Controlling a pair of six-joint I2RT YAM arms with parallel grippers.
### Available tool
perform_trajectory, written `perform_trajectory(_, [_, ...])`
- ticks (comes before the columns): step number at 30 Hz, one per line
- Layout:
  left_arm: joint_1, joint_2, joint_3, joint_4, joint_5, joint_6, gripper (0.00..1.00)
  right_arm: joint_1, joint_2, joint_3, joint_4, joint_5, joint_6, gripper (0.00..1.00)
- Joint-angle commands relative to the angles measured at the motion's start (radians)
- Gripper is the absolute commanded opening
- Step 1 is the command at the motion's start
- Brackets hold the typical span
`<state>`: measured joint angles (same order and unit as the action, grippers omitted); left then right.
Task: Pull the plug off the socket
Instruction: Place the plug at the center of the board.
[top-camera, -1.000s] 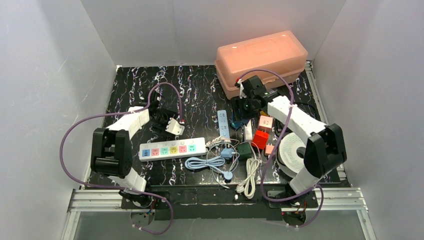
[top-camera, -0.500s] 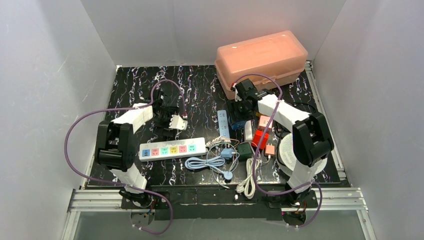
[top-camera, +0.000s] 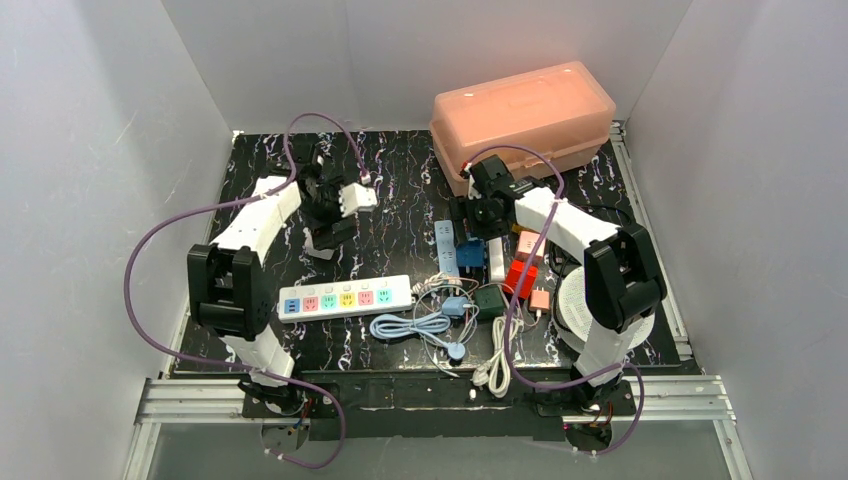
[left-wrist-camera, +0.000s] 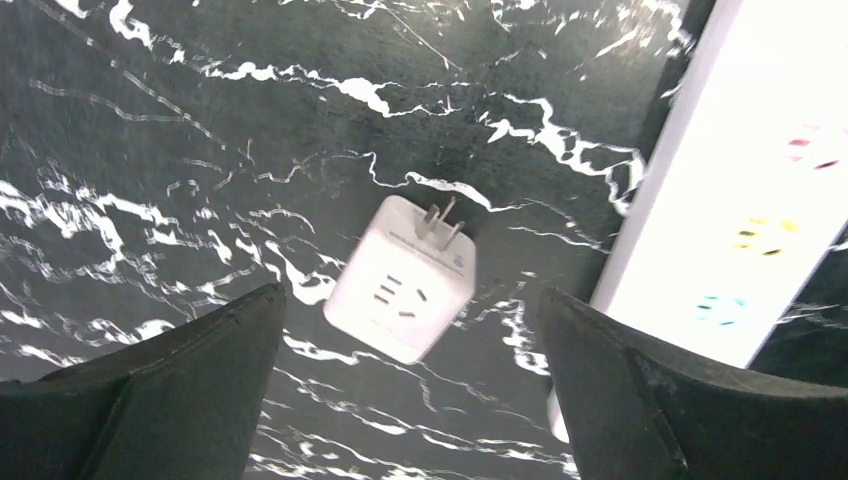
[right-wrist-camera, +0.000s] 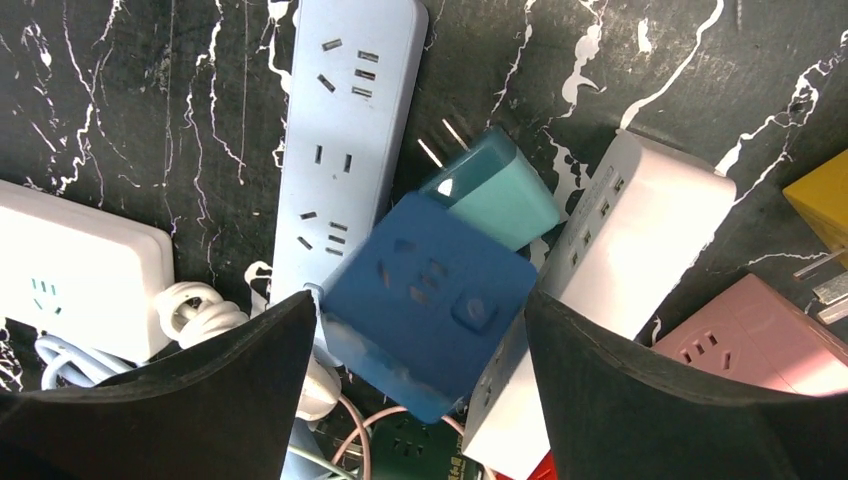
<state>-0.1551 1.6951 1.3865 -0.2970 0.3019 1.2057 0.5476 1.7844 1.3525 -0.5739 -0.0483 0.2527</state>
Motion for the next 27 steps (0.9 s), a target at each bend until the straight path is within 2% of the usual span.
perform_trajectory(1, [0.002,-0.056,0.110,-0.257,0.074,-0.316,0.98,0.002,-0.076,0.039,0.015,0.010,0.012,0.85])
perform_trajectory(9, [0.068,-0.146,0.289,-0.364,0.187,-0.752,0.98,0.001,-0.267,0.045,-0.006,0.042,-0.012,0.87])
perform_trajectory(13, [0.152,-0.188,0.299,-0.362,0.290,-0.966,0.98,-0.005,-0.406,0.013,-0.011,0.090,-0.026,0.88])
perform_trajectory(16, [0.240,-0.212,0.288,-0.377,0.297,-1.060,0.98,-0.038,-0.531,-0.037,0.005,0.067,-0.022,0.88])
perform_trajectory(19, [0.337,-0.244,0.269,-0.403,0.332,-1.129,0.98,-0.120,-0.667,-0.104,0.021,0.012,0.006,0.88])
perform_trajectory(22, [0.466,-0.273,0.214,-0.392,0.392,-1.180,0.98,-0.278,-0.810,-0.194,0.035,-0.020,0.047,0.89])
perform_trajectory(27, [0.620,-0.310,0.094,-0.375,0.382,-1.178,0.98,-0.502,-0.905,-0.326,0.033,-0.027,0.127,0.89])
